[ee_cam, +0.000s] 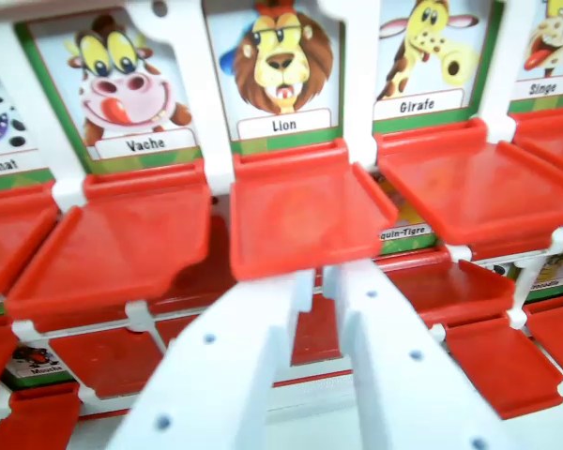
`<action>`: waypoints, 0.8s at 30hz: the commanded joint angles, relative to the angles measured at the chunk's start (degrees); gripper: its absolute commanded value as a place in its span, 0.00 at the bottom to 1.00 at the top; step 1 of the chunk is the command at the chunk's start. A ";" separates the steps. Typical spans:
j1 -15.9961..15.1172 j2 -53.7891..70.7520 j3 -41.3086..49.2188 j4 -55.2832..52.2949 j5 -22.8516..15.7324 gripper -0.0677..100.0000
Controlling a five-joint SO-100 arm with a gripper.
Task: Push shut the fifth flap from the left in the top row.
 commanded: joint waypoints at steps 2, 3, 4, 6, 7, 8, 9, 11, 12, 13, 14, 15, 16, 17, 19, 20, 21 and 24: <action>-0.44 0.79 -8.35 -1.67 -0.18 0.00; -0.44 0.44 -8.79 -1.67 -0.18 0.00; -0.53 0.18 -9.40 -1.76 -0.09 0.00; -0.53 -0.44 -10.63 -2.29 0.09 0.00; -0.53 -0.79 -11.51 -2.46 0.09 0.00; -0.44 -1.23 -12.39 -2.55 0.18 0.00; -0.44 -1.67 -13.36 -2.55 0.18 0.00; -0.35 -2.72 -15.38 -2.55 0.18 0.00; -0.35 -3.25 -16.44 -2.55 0.26 0.00; -0.35 -3.87 -17.40 -2.55 0.26 0.00; -0.35 -4.57 -18.37 -2.55 0.35 0.00; -0.44 -5.19 -19.25 -2.55 0.44 0.00; -0.53 -5.89 -20.13 -2.55 0.44 0.00; -0.53 -6.59 -21.01 -2.55 0.44 0.00; -0.70 -8.00 -22.59 -2.64 0.62 0.00; -0.79 -8.61 -23.38 -2.64 0.62 0.00; -0.88 -9.14 -23.82 -2.64 0.62 0.00; -1.14 -10.11 -24.96 -2.64 0.88 0.00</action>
